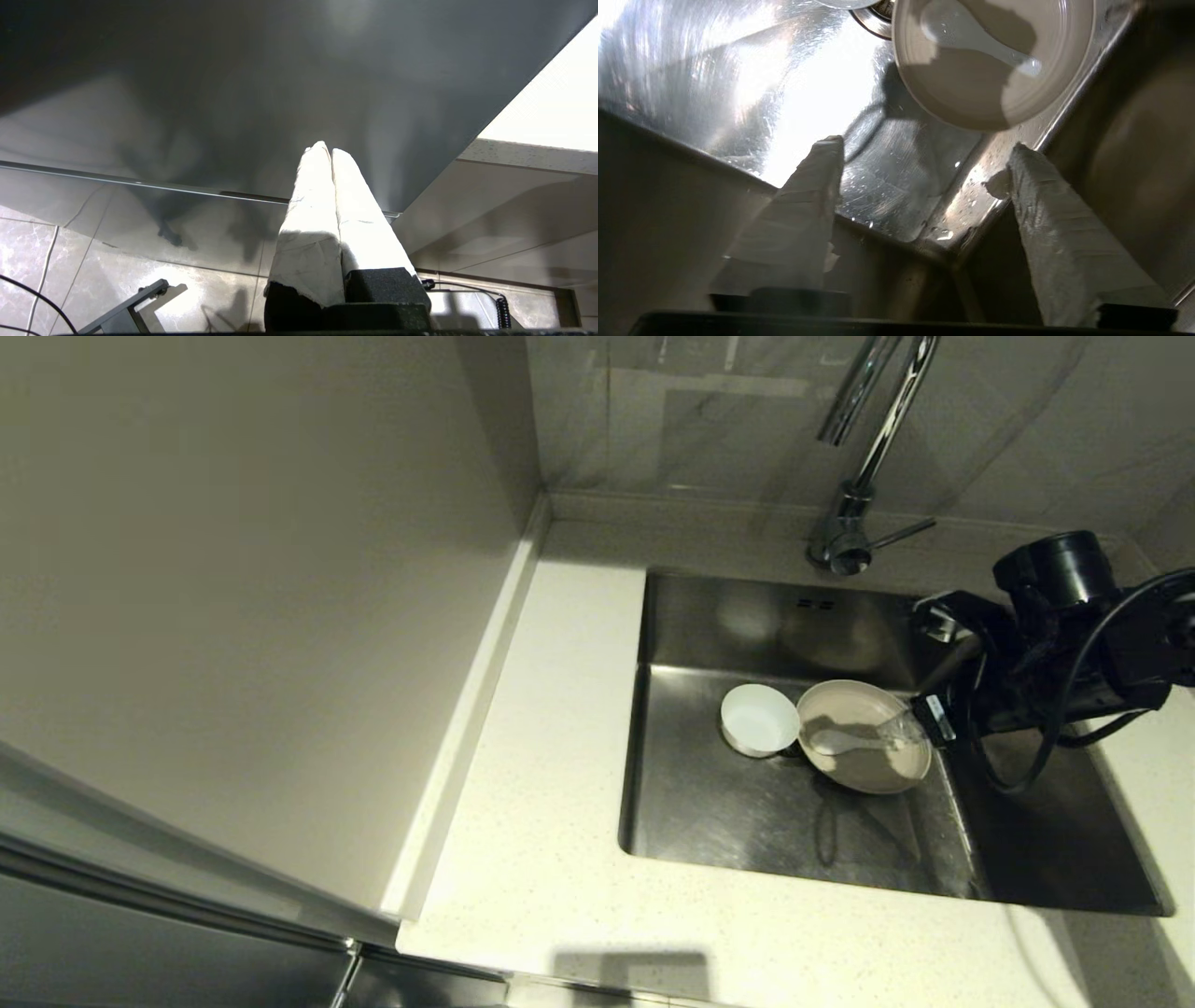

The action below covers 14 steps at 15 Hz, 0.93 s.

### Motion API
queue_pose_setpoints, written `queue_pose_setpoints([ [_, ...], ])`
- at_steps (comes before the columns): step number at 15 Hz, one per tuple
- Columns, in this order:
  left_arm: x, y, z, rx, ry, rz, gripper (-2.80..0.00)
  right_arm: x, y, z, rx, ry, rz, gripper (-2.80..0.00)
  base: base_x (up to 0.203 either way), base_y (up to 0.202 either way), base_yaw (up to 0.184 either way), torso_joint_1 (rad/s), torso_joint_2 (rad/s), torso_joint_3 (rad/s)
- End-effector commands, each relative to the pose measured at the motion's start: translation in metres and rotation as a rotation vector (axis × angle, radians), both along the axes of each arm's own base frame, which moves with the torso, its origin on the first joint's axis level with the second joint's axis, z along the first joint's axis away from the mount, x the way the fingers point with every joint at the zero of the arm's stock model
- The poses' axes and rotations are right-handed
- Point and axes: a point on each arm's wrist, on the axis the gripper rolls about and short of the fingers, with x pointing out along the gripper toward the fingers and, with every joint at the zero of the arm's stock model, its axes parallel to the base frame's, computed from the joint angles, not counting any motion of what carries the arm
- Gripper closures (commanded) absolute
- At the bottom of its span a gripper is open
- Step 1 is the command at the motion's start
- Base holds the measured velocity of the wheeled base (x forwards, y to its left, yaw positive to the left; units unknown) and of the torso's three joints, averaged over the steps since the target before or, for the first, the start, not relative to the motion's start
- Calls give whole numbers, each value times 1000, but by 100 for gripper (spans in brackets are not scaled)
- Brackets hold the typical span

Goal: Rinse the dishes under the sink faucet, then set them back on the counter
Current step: Put a bowl back to the table from the sink

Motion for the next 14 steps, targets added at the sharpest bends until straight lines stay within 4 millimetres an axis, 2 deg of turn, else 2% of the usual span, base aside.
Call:
queue_pose_setpoints([
  [1,0,0,0,-1,-3,0,0,12,7,-6,-22,19,27,-280,0,0,0,0,0,0],
  [3,0,0,0,-1,-3,0,0,31,19,-9,6,5,-18,-280,0,0,0,0,0,0],
  [5,0,0,0,-1,-3,0,0,61,38,-16,78,-32,-159,-280,0,0,0,0,0,0],
  [7,0,0,0,-1,-3,0,0,90,57,-36,83,-72,-338,-280,0,0,0,0,0,0],
  [8,0,0,0,-1,-3,0,0,98,63,-46,51,-91,-417,-280,0,0,0,0,0,0],
  [10,0,0,0,-1,-3,0,0,106,69,-60,18,-100,-482,-280,0,0,0,0,0,0],
  [14,0,0,0,-1,-3,0,0,117,74,-76,3,-85,-476,-280,0,0,0,0,0,0],
])
